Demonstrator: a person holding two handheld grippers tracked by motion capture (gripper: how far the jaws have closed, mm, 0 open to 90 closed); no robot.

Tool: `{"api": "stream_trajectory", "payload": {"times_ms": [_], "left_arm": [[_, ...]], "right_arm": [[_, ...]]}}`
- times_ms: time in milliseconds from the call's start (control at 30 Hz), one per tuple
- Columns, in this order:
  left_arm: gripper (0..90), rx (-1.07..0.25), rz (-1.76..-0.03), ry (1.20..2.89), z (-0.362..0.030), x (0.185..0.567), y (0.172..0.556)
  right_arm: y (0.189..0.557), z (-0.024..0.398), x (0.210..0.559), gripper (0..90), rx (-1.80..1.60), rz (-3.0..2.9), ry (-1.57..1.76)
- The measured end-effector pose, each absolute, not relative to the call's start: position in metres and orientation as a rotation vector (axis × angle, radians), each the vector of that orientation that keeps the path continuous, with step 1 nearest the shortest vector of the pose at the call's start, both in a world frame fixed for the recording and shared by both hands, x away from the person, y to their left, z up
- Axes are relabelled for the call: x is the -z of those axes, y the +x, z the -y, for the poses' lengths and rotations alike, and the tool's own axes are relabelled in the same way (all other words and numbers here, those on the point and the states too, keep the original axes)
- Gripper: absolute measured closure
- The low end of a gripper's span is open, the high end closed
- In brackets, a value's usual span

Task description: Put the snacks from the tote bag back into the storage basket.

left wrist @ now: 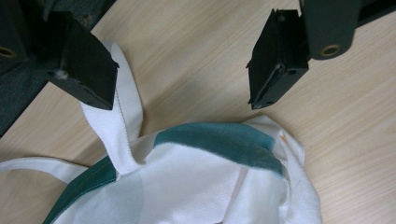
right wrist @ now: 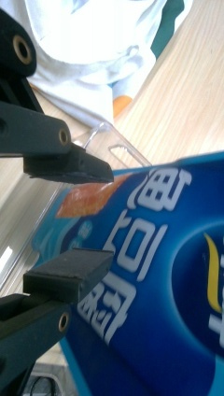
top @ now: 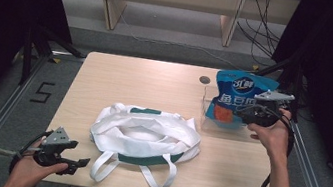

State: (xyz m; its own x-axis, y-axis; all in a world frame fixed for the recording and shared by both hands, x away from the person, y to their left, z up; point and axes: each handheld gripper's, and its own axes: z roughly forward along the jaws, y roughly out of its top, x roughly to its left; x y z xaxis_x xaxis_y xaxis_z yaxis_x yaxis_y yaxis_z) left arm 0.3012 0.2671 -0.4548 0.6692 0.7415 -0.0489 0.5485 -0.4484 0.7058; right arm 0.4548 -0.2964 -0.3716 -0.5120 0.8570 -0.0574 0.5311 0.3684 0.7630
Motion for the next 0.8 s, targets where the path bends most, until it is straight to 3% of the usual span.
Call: {"api": "stream_trajectory", "payload": {"times_ms": [800], "left_arm": [[23.1,-0.35,-0.989,2.175,-0.267,0.454,0.301]], "right_arm": [[0.45,0.258,0.379,52.5,-1.005,-2.326,1.103]]}}
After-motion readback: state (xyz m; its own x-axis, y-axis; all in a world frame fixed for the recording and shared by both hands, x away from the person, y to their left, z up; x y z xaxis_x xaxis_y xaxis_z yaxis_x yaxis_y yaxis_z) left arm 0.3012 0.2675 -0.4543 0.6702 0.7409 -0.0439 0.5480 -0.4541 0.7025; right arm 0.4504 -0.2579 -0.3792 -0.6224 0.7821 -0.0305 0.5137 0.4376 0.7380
